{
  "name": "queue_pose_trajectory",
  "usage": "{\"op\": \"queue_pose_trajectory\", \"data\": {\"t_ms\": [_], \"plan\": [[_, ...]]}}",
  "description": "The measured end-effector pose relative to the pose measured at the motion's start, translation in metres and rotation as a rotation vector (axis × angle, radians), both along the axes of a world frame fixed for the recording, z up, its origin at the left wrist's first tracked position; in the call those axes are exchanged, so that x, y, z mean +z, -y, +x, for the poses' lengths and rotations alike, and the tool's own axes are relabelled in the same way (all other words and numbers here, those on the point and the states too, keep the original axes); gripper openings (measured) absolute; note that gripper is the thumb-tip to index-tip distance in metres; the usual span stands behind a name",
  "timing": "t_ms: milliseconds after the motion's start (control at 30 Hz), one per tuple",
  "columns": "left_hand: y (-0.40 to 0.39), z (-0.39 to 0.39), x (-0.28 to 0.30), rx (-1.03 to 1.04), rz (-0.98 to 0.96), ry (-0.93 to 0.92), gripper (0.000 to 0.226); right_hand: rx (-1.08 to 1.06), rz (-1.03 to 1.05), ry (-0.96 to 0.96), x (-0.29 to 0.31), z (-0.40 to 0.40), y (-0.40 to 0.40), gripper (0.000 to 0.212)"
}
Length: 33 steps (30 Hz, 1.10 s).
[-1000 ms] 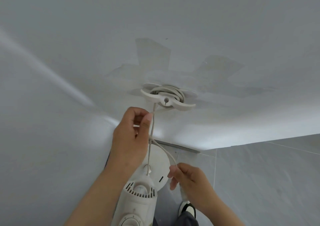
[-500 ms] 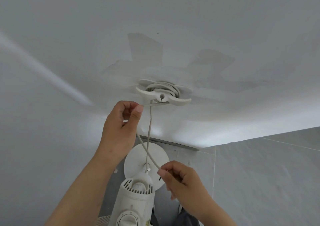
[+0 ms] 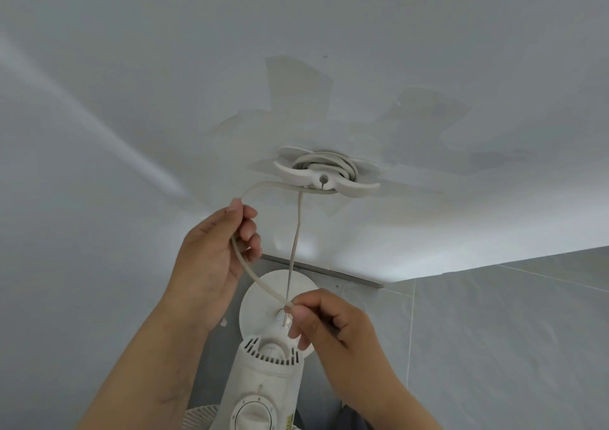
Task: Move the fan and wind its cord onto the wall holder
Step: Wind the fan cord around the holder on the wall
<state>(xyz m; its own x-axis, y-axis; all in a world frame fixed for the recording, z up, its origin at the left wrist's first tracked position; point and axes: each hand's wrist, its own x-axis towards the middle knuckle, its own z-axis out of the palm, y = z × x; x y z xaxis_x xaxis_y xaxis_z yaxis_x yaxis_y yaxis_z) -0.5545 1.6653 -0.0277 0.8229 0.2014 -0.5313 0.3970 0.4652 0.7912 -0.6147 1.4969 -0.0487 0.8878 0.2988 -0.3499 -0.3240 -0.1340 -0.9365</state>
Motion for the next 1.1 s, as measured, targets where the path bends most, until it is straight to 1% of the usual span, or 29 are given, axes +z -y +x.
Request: {"op": "queue_pose_trajectory", "data": {"t_ms": [100,167,233,367,433,500,600,767,867,933,1000,1067,1100], "plan": [[0.005,0.008,0.010,0.073,-0.035,0.008,0.028,-0.005,0.016,0.015,0.004,0.005,-0.004,0.021],[0.009,0.012,0.017,0.112,-0.012,0.047,0.027,-0.009,0.029,0.038,0.006,0.008,-0.007,0.020],[0.014,0.013,0.023,0.125,0.092,0.110,0.026,-0.029,0.052,0.057,0.009,0.009,-0.009,0.017],[0.022,0.011,0.034,0.125,0.409,0.238,0.024,-0.059,0.078,0.077,0.015,0.009,-0.009,0.013],[0.024,0.011,0.037,0.127,0.474,0.281,0.022,-0.073,0.086,0.085,0.017,0.009,-0.007,0.013],[0.025,0.012,0.038,0.106,0.483,0.300,0.022,-0.096,0.094,0.095,0.020,0.009,-0.005,0.013],[0.026,0.016,0.040,0.063,0.428,0.324,0.022,-0.124,0.104,0.107,0.023,0.010,-0.003,0.013],[0.026,0.021,0.040,0.041,0.437,0.357,0.025,-0.153,0.097,0.121,0.029,0.013,0.001,0.013],[0.026,0.018,0.037,0.039,0.320,0.377,0.029,-0.228,0.082,0.207,0.038,0.013,0.005,0.015],[0.023,0.015,0.036,0.007,0.282,0.399,0.034,-0.315,0.063,0.290,0.047,0.015,0.012,0.014],[0.021,0.012,0.037,-0.044,0.334,0.407,0.032,-0.419,0.046,0.372,0.056,0.020,0.021,0.014],[0.022,0.012,0.037,-0.084,0.469,0.392,0.024,-0.501,0.004,0.438,0.064,0.028,0.032,0.016],[0.024,0.013,0.035,-0.102,0.561,0.386,0.026,-0.525,-0.028,0.464,0.068,0.032,0.037,0.017]]}}
